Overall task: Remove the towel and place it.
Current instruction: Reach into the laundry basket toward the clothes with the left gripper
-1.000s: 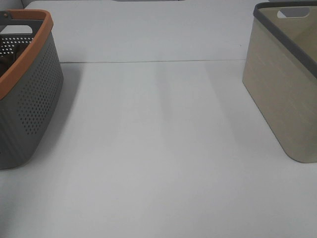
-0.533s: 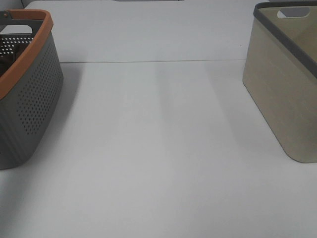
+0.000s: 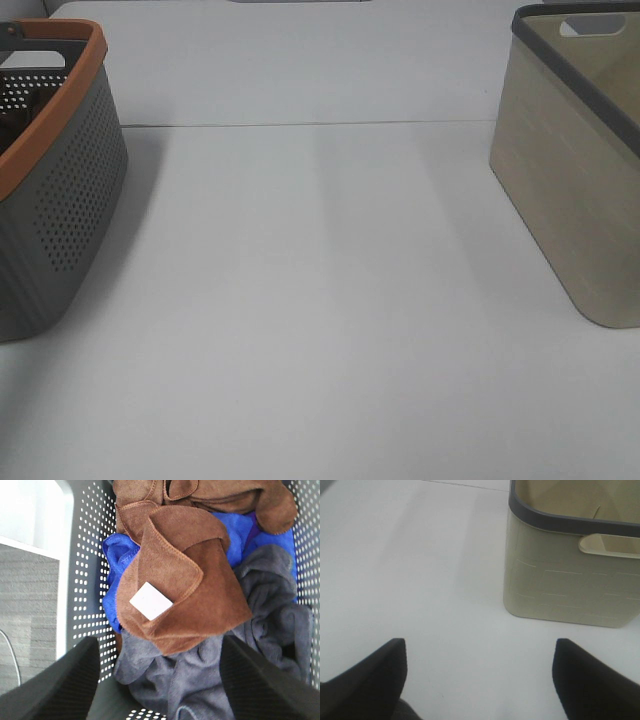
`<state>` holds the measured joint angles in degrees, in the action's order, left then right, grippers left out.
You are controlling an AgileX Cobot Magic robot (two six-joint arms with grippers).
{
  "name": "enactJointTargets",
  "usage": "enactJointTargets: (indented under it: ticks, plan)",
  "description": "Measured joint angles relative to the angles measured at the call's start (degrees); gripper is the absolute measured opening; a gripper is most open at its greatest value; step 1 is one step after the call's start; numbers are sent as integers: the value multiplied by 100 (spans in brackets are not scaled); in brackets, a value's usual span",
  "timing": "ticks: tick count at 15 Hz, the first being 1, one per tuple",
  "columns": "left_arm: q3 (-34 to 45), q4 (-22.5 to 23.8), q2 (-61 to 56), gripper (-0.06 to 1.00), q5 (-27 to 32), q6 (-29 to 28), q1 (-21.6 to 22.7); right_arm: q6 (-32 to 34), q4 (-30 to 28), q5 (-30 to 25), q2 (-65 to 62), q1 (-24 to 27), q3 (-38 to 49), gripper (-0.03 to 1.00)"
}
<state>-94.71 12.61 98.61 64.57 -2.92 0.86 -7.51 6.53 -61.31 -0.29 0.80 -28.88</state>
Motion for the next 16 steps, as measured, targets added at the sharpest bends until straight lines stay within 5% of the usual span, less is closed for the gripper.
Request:
enactJointTargets:
  ticks: [5,16]
  plan:
    - [-418,-550,905,65,143,-550,0,0,0,0,0,0,0,77]
    - [-1679,-573,2280,61,498,-607,0,0,0,0,0,0,0,77]
